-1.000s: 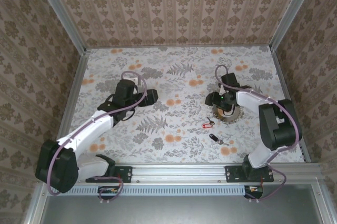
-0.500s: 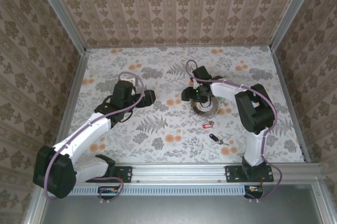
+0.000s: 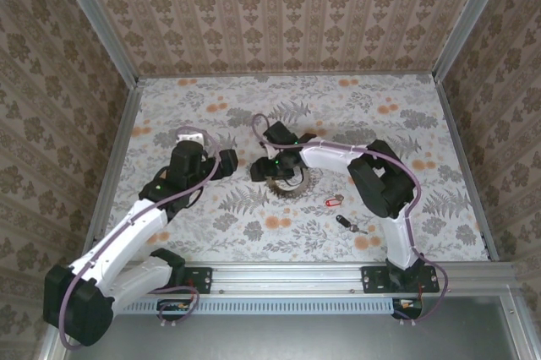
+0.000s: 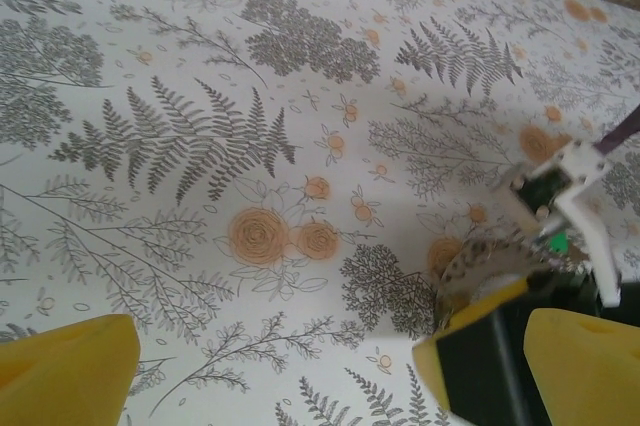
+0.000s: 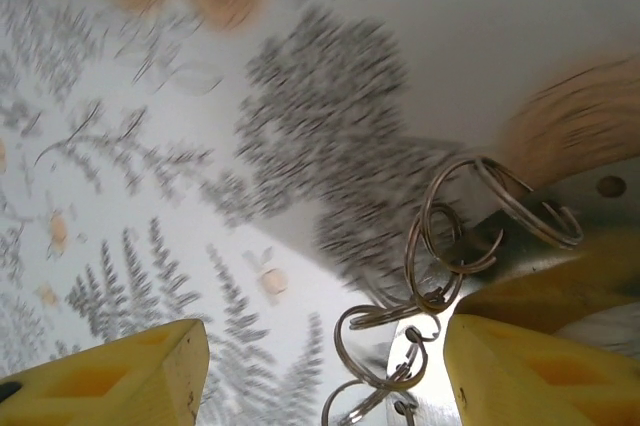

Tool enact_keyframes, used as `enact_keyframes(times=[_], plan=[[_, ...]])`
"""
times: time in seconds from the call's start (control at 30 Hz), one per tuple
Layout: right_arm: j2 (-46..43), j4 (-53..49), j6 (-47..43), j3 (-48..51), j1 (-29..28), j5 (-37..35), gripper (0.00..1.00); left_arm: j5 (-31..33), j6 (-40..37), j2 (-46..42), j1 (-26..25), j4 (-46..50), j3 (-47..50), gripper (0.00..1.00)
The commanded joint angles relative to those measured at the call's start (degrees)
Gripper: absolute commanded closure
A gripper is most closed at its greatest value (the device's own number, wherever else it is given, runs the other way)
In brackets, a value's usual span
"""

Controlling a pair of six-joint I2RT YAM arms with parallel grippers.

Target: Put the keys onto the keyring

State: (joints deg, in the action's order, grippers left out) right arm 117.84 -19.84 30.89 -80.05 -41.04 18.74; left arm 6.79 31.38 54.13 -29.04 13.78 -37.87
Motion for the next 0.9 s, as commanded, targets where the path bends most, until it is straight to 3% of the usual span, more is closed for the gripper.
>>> enact_keyframes(times=[0.0, 0.2, 0.33, 0.43, 0.57, 0.73, 0.87], plan=[[-1.3, -1.7, 2.3, 0.8, -1.4, 0.1, 0.34, 1.3, 0.5, -0.7, 0.6, 1.5, -0.6, 0.00], [-14.0, -2.7, 1.0, 6.4, 1.1, -7.7, 0.31, -6.3, 1.9, 2.8, 0.5, -1.6, -1.4, 0.03], [-22.9, -1.8, 2.2, 14.6, 7.1, -12.0, 0.31, -10.9, 1.8, 7.8, 0.1, -3.1, -3.1, 0.07], [-27.6, 2.4, 5.1, 22.6, 13.1, -9.8, 0.31, -15.0, 1.6, 12.8, -0.6, -3.8, -5.4, 0.13], [-27.8, 4.5, 5.5, 26.7, 18.6, -2.4, 0.34, -19.9, 2.3, 20.3, -2.4, -4.3, -9.1, 0.21], [-23.1, 4.6, 5.3, 25.2, 18.5, 2.2, 0.42, -18.7, 1.7, 29.3, -4.4, 1.5, -15.0, 0.27], [-20.6, 4.5, 6.2, 24.8, 17.3, 1.5, 0.43, -21.0, 1.5, 34.2, -4.8, 3.3, -17.8, 0.34]])
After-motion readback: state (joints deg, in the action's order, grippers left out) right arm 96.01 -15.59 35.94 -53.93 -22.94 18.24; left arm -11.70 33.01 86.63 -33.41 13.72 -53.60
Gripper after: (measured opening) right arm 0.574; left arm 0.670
